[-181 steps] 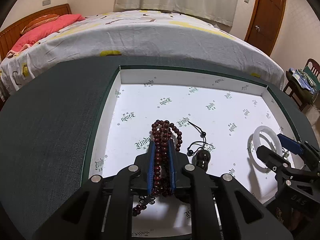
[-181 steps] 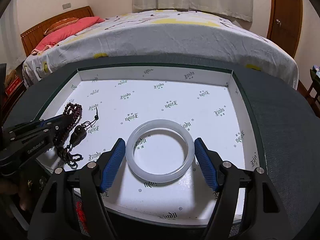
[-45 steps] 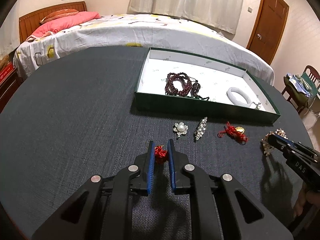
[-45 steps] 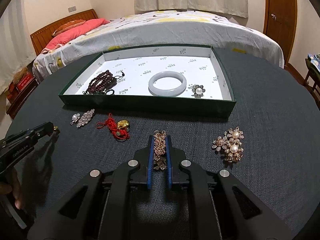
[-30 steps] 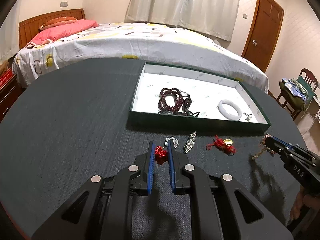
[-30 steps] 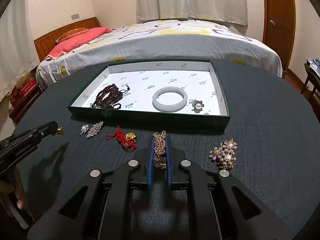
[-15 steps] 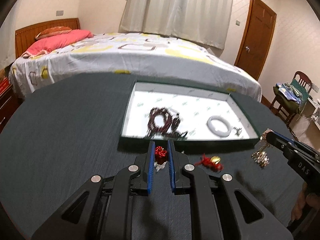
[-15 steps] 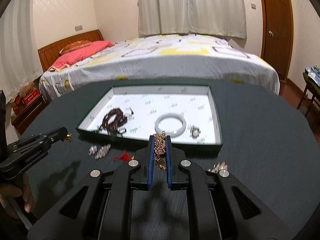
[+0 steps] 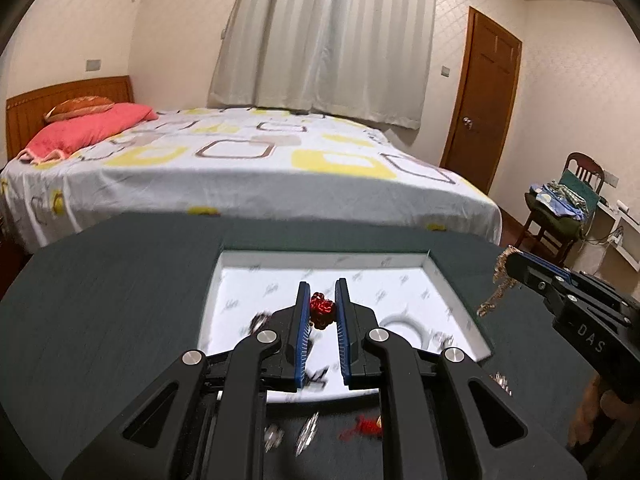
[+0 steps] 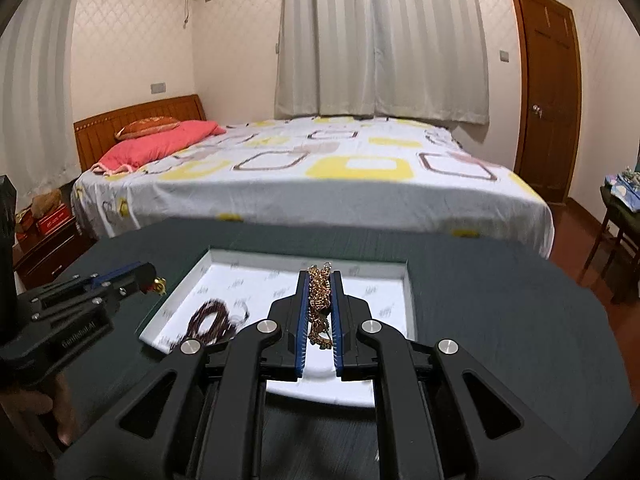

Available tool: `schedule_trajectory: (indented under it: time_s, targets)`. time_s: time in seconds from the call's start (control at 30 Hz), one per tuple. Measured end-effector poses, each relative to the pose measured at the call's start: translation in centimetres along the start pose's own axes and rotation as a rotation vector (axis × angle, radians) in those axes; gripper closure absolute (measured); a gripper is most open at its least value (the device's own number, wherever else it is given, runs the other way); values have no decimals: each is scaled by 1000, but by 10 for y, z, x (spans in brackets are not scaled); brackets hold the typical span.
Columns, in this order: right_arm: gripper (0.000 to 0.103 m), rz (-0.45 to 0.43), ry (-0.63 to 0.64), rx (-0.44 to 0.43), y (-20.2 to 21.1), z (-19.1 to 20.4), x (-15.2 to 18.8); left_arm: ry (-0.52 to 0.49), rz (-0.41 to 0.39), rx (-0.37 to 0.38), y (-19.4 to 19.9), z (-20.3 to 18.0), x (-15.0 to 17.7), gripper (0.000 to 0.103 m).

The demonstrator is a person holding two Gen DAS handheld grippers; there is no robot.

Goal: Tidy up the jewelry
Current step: 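Carry the gold chain and red-tasseled charm over the box with both tools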

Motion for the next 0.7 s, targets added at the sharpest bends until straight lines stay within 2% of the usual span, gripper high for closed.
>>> schedule_trajectory:
  time_s: [0.2, 0.37, 0.7]
  targets:
    - [93, -42, 3, 10, -21, -12, -17, -12, -22, 15, -28, -11, -18, 90]
    - [93, -47, -5, 15, -46, -24, -15, -4, 21, 14, -65, -15, -14, 90]
    - [93, 115, -36, 44, -112, -47, 27, 18, 188, 5, -132, -11, 17, 90]
Point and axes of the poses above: each gripper's, at about its wrist camera, not at the fingertips, and y roughly against the way its jaws point, z to its left, x to its underside, the point moved 3 cm from there along -y, roughly the way its jaws point, and after that the axes turned 5 degrees about -y, right-handed, at the moved point
